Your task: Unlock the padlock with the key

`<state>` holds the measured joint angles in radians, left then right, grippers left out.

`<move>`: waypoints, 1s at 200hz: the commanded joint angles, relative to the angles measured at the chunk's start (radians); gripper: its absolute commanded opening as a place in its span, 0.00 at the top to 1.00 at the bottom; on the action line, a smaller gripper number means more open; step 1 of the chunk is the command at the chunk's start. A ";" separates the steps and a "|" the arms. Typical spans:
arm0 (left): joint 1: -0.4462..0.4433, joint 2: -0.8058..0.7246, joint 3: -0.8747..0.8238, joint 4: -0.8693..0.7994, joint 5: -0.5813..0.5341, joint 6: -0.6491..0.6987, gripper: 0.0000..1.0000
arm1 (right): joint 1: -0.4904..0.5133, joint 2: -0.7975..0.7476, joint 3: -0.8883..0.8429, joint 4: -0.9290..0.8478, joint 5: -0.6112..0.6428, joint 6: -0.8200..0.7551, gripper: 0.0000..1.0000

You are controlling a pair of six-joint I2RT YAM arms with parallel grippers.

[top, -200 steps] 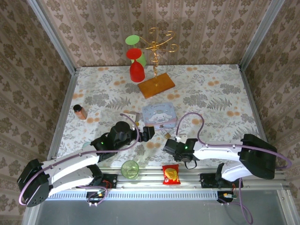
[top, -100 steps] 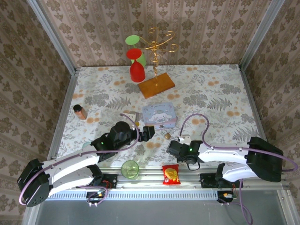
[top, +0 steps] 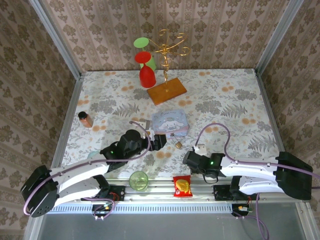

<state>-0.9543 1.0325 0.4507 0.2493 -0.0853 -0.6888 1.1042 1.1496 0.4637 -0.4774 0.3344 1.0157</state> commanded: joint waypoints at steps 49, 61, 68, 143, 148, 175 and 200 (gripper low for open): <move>-0.064 0.209 0.071 0.143 0.073 -0.064 0.00 | -0.004 -0.149 -0.085 0.055 0.055 -0.102 0.92; -0.072 0.235 0.081 0.157 0.073 -0.072 0.00 | -0.006 -0.160 -0.086 0.043 0.059 -0.115 0.93; -0.076 0.252 0.085 0.172 0.074 -0.081 0.00 | -0.006 -0.170 -0.085 0.038 0.061 -0.121 0.95; -0.130 0.352 0.131 0.330 0.121 -0.321 0.15 | -0.002 -0.523 -0.121 0.148 -0.051 -0.478 1.00; -0.130 0.341 0.131 0.323 0.124 -0.327 0.15 | -0.001 -0.555 -0.126 0.156 -0.054 -0.506 1.00; -0.130 0.288 0.132 0.274 0.154 -0.347 0.16 | 0.002 -0.679 -0.178 0.275 -0.102 -0.709 1.00; -0.132 0.272 0.111 0.286 0.191 -0.384 0.17 | 0.002 -0.693 -0.180 0.345 -0.101 -0.827 1.00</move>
<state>-1.0805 1.3300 0.5579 0.5243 0.0544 -1.0142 1.1027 0.4667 0.2939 -0.2413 0.2550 0.3836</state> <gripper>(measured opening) 0.836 0.061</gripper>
